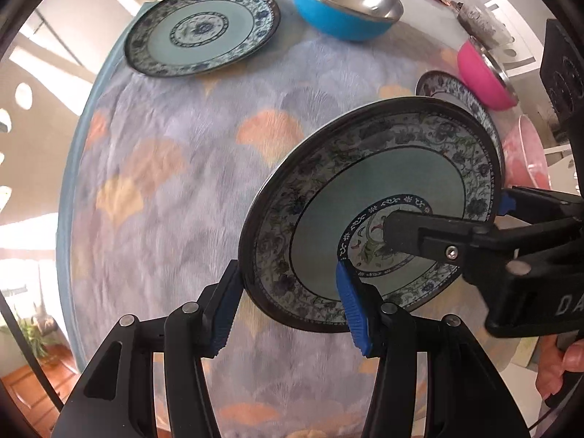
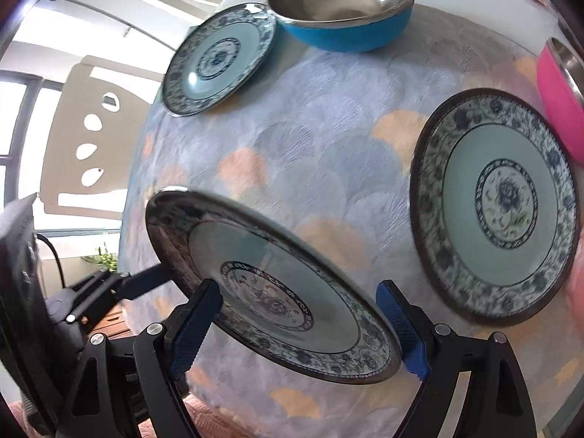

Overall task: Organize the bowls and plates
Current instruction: 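Lift the large floral plate off the cloth with both grippers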

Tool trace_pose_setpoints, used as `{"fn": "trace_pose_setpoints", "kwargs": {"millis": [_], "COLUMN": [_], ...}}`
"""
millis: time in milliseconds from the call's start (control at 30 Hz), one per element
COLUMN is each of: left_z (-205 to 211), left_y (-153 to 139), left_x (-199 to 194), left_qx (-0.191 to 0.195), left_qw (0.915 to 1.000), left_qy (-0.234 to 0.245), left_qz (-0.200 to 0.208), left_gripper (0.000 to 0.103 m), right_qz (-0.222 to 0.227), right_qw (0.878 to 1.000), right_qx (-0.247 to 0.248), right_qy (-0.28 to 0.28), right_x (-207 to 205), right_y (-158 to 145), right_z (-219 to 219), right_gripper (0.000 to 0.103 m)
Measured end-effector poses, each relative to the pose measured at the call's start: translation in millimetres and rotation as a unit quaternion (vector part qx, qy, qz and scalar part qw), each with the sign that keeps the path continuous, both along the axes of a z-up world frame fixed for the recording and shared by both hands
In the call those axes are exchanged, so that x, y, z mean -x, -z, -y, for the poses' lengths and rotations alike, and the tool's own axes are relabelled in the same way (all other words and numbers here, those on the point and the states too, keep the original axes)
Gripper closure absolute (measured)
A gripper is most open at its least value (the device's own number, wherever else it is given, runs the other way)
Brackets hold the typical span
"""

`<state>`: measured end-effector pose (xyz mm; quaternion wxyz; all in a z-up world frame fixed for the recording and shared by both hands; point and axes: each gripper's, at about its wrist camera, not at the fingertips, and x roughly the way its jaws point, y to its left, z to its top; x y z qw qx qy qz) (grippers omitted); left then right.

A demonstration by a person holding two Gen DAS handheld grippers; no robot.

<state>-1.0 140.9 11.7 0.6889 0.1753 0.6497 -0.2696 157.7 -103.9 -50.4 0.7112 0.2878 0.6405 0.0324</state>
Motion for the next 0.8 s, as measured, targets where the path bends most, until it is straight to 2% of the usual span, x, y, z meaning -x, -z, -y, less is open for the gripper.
{"fn": "trace_pose_setpoints", "kwargs": {"millis": [300, 567, 767, 800], "left_z": [-8, -2, 1, 6], "left_y": [7, 21, 25, 31], "left_x": [37, 60, 69, 55], "left_qx": [-0.017, -0.03, -0.028, -0.029], "left_qw": [0.9997, 0.9995, 0.9996, 0.9996], "left_qy": [-0.013, -0.009, -0.005, -0.004], "left_qz": [0.012, 0.006, 0.002, 0.0], "left_gripper": [0.055, 0.055, 0.055, 0.055], "right_qz": [0.003, -0.022, -0.028, -0.029], "right_qw": [0.999, 0.998, 0.998, 0.998], "right_qx": [-0.04, -0.054, -0.045, -0.041], "right_qy": [0.004, 0.024, 0.027, 0.026], "right_x": [34, 51, 56, 57], "right_y": [10, 35, 43, 44], "right_z": [-13, -27, -34, -34], "right_gripper": [0.016, 0.016, 0.016, 0.016]}}
